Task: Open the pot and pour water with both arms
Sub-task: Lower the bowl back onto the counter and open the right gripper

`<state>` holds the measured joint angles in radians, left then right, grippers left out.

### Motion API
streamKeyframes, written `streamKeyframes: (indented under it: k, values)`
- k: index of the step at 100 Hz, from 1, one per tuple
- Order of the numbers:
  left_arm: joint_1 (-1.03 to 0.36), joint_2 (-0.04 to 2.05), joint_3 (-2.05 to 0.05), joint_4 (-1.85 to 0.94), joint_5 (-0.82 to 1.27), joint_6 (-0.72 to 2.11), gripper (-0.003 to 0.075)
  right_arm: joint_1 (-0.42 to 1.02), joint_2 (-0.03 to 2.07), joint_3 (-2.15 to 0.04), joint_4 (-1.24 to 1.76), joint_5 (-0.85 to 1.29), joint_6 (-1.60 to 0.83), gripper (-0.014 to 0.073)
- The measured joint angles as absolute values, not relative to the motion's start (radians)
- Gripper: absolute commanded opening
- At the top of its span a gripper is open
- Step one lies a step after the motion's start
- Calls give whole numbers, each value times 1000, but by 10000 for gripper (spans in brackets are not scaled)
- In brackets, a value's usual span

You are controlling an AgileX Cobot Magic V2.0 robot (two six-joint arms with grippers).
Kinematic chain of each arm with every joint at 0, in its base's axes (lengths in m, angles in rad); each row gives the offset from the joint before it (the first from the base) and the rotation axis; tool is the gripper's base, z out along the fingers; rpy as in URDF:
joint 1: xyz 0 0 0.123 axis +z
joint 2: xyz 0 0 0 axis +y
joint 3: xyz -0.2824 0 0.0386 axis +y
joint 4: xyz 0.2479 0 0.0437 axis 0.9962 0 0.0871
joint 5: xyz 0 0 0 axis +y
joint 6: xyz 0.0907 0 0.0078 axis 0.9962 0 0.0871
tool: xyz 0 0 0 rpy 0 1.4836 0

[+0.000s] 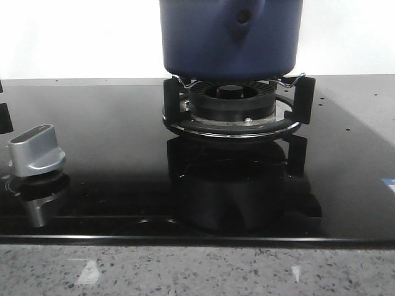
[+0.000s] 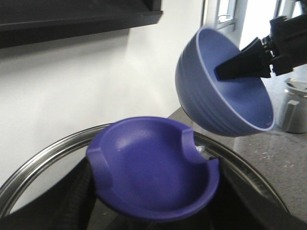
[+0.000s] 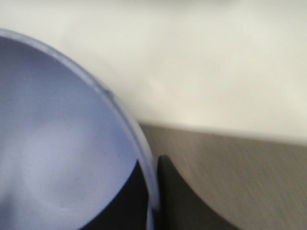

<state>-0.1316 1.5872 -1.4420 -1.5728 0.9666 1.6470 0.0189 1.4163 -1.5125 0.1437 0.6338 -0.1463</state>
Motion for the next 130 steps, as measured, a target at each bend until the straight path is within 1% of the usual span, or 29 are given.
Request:
streamKeyframes:
  k: [15, 22, 32, 58, 110, 114, 119, 121, 123, 124, 130]
  values:
    - [-174, 1587, -1442, -1587, 963, 1649, 274, -139, 1423, -1519, 148, 919, -134, -67]
    - [-193, 1587, -1442, -1595, 958, 1658, 274, -200, 1440, -1504, 148, 998, -130, -67]
    - [-220, 1587, -1442, -1615, 947, 1677, 274, -266, 1479, -1475, 148, 1054, -130, -67]
    - [-261, 1587, -1442, -1634, 938, 1698, 274, -354, 1558, -1399, 180, 1053, -129, -67]
    - [-265, 1587, -1442, -1636, 931, 1698, 274, -364, 1635, -1336, 188, 974, -127, -63]
    - [-265, 1587, -1442, -1636, 931, 1698, 274, -364, 1635, -1334, 190, 969, -127, -44]
    - [-265, 1587, -1442, -1632, 931, 1698, 274, -364, 1635, -1334, 190, 961, -127, 7]
    - [-265, 1587, -1442, -1629, 931, 1698, 274, -364, 1635, -1334, 190, 959, -127, 38]
    - [-265, 1587, -1442, -1627, 931, 1698, 274, -364, 1635, -1334, 190, 959, -127, 87]
    - [-265, 1587, -1442, -1627, 931, 1698, 274, -364, 1635, -1334, 190, 957, -127, 87]
    - [-265, 1587, -1442, -1619, 931, 1698, 274, -366, 1635, -1334, 190, 955, -127, 211]
